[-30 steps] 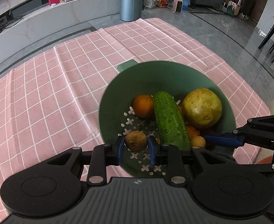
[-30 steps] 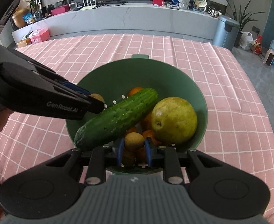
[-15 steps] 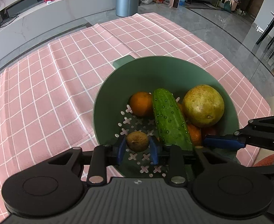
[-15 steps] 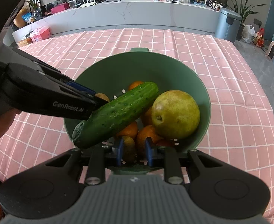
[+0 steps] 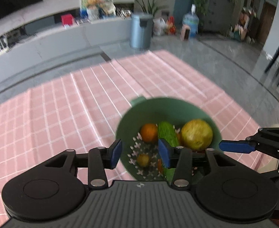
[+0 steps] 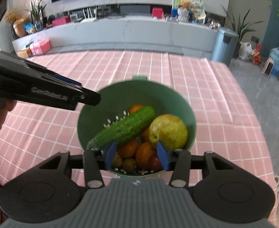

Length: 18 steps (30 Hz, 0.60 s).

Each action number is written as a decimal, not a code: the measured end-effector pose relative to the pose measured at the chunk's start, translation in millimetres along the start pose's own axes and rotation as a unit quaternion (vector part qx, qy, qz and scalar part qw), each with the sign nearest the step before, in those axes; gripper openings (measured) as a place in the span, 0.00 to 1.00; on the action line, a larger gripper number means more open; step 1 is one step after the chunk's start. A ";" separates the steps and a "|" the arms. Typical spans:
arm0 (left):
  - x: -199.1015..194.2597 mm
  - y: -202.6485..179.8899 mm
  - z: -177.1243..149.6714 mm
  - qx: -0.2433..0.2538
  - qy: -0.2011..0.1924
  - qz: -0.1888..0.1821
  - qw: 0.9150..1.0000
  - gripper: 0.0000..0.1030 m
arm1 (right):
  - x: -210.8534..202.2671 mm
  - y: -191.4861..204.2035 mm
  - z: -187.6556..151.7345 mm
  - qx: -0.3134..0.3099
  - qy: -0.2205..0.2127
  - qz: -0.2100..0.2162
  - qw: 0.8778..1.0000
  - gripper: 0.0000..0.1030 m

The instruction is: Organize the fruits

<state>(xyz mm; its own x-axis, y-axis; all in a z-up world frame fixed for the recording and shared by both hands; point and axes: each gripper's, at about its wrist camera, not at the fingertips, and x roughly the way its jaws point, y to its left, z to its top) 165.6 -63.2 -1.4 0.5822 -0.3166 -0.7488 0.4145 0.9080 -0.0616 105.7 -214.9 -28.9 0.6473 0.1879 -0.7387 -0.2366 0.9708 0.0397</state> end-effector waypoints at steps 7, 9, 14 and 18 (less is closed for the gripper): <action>-65.2 -12.0 -19.1 0.000 -0.081 0.032 0.996 0.64 | -45.8 11.4 -5.8 0.005 -0.069 -0.001 0.998 0.59; -79.0 -15.7 -27.8 0.002 -0.100 0.043 0.994 0.66 | -59.0 15.7 -11.7 0.012 -0.093 0.001 0.996 0.61; -101.0 -22.3 -49.8 0.009 -0.131 0.067 0.989 0.72 | -82.7 27.1 -29.2 0.022 -0.137 -0.011 0.990 0.67; -110.7 -26.6 -69.2 0.009 -0.149 0.082 0.985 0.76 | -98.3 38.0 -48.9 0.033 -0.167 -0.032 0.985 0.70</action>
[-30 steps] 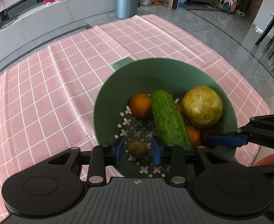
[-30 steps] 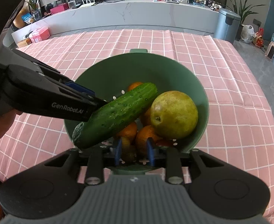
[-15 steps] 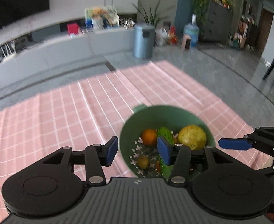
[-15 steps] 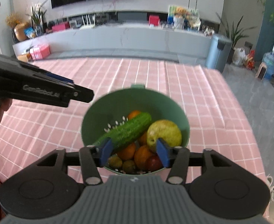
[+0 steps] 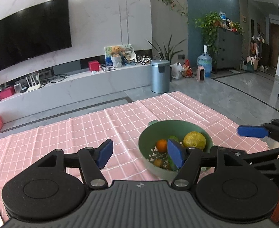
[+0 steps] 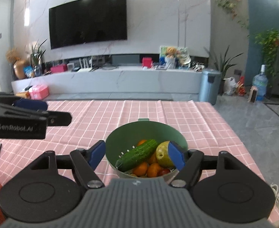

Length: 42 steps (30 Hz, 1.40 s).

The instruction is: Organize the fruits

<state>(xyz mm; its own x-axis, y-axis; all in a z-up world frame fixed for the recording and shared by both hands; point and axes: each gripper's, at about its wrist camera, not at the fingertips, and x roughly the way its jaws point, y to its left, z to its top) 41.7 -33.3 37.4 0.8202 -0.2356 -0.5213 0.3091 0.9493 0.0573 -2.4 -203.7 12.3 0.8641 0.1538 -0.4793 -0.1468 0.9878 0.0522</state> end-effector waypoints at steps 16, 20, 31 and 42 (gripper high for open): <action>2.1 5.3 -52.4 -0.024 -0.001 0.058 0.998 0.77 | 2.8 15.9 -37.0 0.019 -0.021 -0.044 0.999 0.86; 7.4 5.7 -54.0 -0.038 -0.009 0.065 0.997 0.77 | 14.2 20.2 -43.3 0.014 -0.018 -0.042 0.999 0.88; 24.9 13.1 -72.4 -0.050 0.045 0.072 0.995 0.77 | 38.8 20.1 -53.2 0.005 0.004 -0.031 1.000 0.89; 28.0 8.9 -75.1 -0.042 0.065 0.076 0.994 0.78 | 36.5 18.6 -55.6 0.012 -0.001 -0.027 1.000 0.89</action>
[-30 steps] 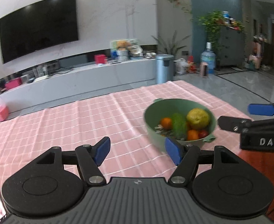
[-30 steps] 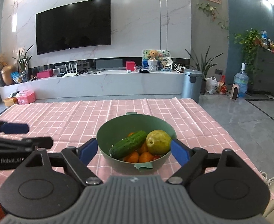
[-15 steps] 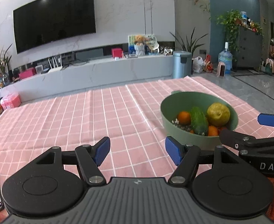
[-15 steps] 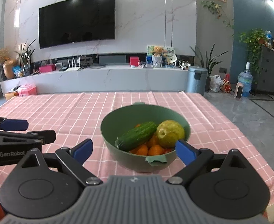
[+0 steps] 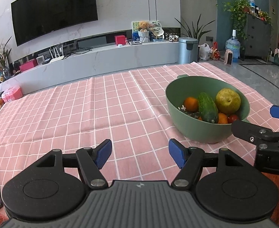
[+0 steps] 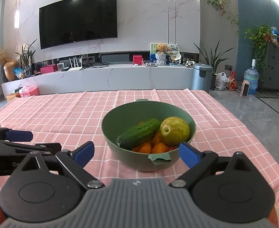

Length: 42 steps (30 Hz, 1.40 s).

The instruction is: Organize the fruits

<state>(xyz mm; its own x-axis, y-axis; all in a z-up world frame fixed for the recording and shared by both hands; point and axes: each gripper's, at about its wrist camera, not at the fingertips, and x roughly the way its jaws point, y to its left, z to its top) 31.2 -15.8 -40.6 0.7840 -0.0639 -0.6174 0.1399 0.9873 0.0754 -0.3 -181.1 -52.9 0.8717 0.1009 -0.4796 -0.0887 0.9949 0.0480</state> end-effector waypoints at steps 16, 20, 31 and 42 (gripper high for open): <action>-1.0 0.4 3.5 -0.001 -0.001 0.003 1.000 0.78 | -0.4 -3.1 -1.7 0.007 -0.001 0.004 1.000 0.89; -3.9 -0.1 3.3 -0.001 -0.002 0.003 1.000 0.79 | -0.5 -3.2 -2.6 0.009 -0.001 0.003 1.000 0.89; -6.5 -1.0 4.0 -0.004 -0.002 0.001 1.000 0.79 | -0.4 -3.5 -3.3 0.006 -0.001 0.003 1.000 0.89; -8.3 -0.1 4.0 -0.006 0.002 -0.001 1.000 0.79 | 0.6 -1.4 -3.3 -0.001 -0.001 0.003 1.000 0.89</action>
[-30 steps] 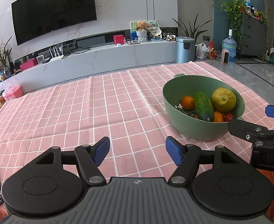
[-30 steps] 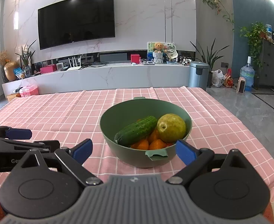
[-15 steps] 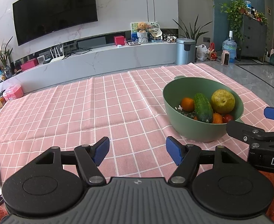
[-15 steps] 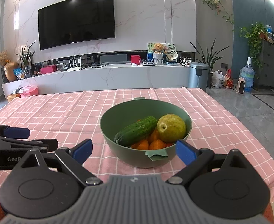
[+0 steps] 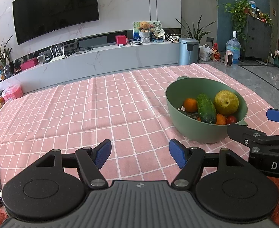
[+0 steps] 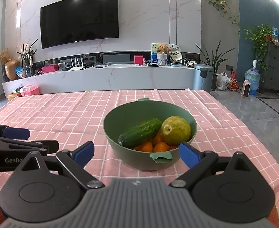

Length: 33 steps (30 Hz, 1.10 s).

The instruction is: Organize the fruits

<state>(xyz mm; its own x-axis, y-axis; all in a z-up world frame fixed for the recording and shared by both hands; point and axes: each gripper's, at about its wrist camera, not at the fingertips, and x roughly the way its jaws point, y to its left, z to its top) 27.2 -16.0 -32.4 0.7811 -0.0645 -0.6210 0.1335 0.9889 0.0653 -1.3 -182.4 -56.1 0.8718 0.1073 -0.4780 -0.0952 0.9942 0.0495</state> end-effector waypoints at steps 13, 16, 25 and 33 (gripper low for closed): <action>-1.2 0.8 -0.8 0.000 -0.001 -0.001 1.000 0.79 | 2.0 1.2 -0.8 -0.003 0.001 -0.002 1.000 0.90; -2.0 0.8 -0.7 0.000 -0.002 -0.002 1.000 0.79 | 2.5 1.3 -0.9 -0.004 0.000 -0.002 1.000 0.90; -5.0 0.0 1.9 -0.001 -0.007 -0.002 1.000 0.79 | 2.2 1.6 -1.6 -0.004 -0.001 -0.003 1.000 0.90; -6.0 0.2 2.0 -0.002 -0.009 -0.002 1.000 0.79 | 2.3 1.7 -1.9 -0.004 -0.002 -0.003 1.000 0.90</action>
<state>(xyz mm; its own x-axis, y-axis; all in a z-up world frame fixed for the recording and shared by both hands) 23.8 -15.7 -27.1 0.7912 -0.0710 -0.6074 0.1346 0.9891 0.0597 -0.4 -180.5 -58.8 0.8741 0.1018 -0.4750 -0.0942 0.9948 0.0397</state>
